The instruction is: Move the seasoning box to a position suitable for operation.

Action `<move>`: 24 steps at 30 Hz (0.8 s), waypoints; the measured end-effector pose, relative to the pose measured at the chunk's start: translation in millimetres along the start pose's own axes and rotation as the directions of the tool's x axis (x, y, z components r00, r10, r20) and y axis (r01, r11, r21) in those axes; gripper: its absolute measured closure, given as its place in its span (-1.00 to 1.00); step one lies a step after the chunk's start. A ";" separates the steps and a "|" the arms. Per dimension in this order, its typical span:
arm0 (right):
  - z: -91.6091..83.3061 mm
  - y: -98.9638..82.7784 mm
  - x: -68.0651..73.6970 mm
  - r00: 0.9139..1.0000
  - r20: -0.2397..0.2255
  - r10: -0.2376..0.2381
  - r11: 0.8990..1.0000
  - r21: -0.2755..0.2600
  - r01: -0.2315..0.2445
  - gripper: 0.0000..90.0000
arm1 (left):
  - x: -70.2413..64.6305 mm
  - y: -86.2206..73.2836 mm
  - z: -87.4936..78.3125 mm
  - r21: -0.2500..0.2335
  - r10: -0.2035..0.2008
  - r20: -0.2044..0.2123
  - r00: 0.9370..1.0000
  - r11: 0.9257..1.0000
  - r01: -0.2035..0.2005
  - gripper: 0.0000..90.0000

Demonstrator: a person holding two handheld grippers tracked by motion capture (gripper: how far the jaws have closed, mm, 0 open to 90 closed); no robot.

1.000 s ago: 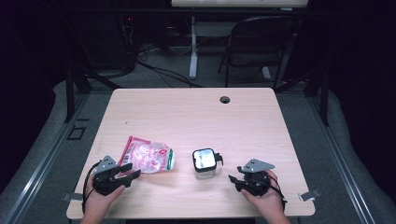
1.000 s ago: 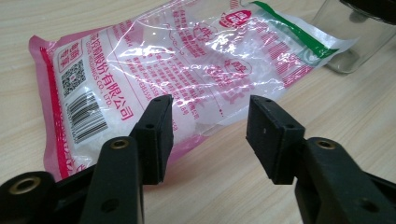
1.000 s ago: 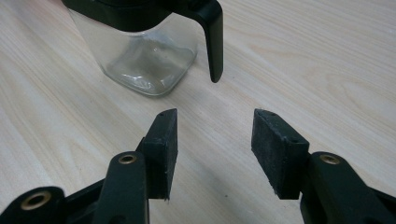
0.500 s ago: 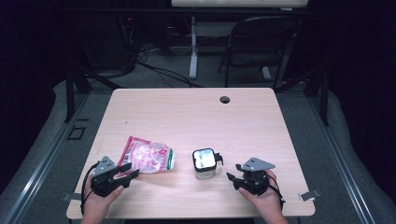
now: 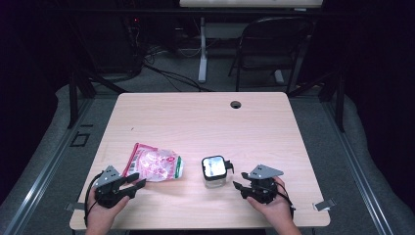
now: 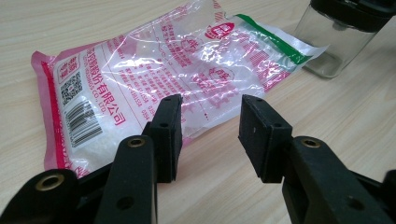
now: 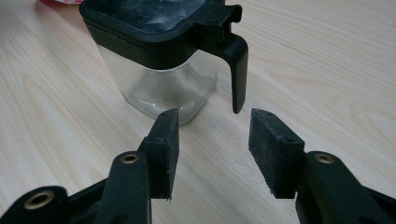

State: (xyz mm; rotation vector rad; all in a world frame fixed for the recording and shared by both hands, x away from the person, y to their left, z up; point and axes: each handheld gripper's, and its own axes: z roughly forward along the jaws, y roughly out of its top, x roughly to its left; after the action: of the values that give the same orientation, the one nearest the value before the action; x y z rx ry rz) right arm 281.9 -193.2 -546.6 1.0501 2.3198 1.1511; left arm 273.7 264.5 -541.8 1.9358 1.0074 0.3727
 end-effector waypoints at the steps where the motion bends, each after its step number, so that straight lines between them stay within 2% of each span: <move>1: 0.6 0.1 -0.4 1.000 -0.004 0.002 1.000 -0.004 -0.002 0.20 | -0.5 -0.1 -0.6 0.000 -0.004 0.000 1.000 1.000 0.004 0.33; 9: 9.3 2.7 -3.6 1.000 0.015 -0.024 1.000 0.000 0.024 0.13 | -6.1 -1.1 -2.6 -0.029 0.041 0.002 0.999 0.999 -0.041 0.32; 12: 14.7 3.9 -7.3 1.000 0.019 -0.015 1.000 0.012 0.014 0.13 | -8.3 -2.2 -2.1 -0.029 0.047 0.007 0.999 0.998 -0.047 0.25; 16: 24.2 5.7 -12.2 1.000 0.021 0.006 1.000 0.026 -0.006 0.25 | -7.4 -5.7 -2.8 -0.017 0.034 -0.005 0.999 0.999 -0.034 0.23; 24: 39.5 8.0 -17.0 1.000 0.015 0.005 0.999 0.042 -0.006 0.45 | -4.2 -13.1 -10.8 -0.008 -0.008 -0.038 0.999 1.000 0.008 0.22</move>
State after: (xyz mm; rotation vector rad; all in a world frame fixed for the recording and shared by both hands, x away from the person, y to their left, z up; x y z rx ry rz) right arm 320.0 -181.5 -564.6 1.0768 2.3412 1.0974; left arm 258.0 271.0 -546.1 1.9233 1.0364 0.4093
